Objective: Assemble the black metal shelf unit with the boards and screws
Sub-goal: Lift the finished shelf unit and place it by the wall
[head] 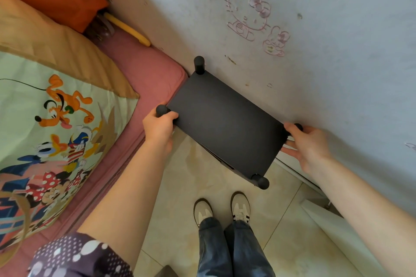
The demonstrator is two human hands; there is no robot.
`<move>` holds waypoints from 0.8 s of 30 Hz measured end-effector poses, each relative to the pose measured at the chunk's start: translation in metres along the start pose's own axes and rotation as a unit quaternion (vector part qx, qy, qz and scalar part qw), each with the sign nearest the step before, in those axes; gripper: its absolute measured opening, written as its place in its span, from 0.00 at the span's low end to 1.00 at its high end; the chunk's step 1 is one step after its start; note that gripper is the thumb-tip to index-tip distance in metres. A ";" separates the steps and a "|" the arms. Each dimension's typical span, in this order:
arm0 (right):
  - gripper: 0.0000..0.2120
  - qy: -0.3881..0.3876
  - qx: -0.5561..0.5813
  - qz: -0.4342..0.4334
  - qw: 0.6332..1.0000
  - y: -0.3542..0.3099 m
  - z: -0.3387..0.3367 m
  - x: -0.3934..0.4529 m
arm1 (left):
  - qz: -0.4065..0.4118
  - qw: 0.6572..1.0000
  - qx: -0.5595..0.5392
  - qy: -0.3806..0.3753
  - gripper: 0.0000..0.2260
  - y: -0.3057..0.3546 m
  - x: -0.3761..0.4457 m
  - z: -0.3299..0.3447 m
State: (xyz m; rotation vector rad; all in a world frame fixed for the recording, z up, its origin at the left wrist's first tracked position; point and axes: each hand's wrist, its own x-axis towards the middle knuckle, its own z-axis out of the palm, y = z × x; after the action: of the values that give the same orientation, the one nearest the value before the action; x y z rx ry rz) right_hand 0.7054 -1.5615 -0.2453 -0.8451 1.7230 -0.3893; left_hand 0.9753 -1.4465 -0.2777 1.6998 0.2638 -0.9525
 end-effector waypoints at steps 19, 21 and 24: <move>0.23 -0.111 0.011 0.175 0.978 0.015 0.006 -0.019 | -0.129 0.985 -0.052 -0.099 0.22 -0.055 -0.048 0.004; 0.15 -0.121 0.017 0.172 0.977 0.009 0.010 -0.018 | -0.125 0.985 -0.056 -0.101 0.21 -0.056 -0.045 0.003; 0.17 -0.126 -0.007 0.143 0.982 -0.001 0.019 -0.014 | -0.114 0.985 -0.075 -0.107 0.22 -0.054 -0.039 0.000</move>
State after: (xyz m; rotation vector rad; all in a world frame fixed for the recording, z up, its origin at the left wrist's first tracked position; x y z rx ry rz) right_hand 0.7250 -1.5500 -0.2410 -0.6142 1.5812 -0.0727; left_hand 0.9169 -1.4161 -0.2890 1.4363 0.3823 -1.2428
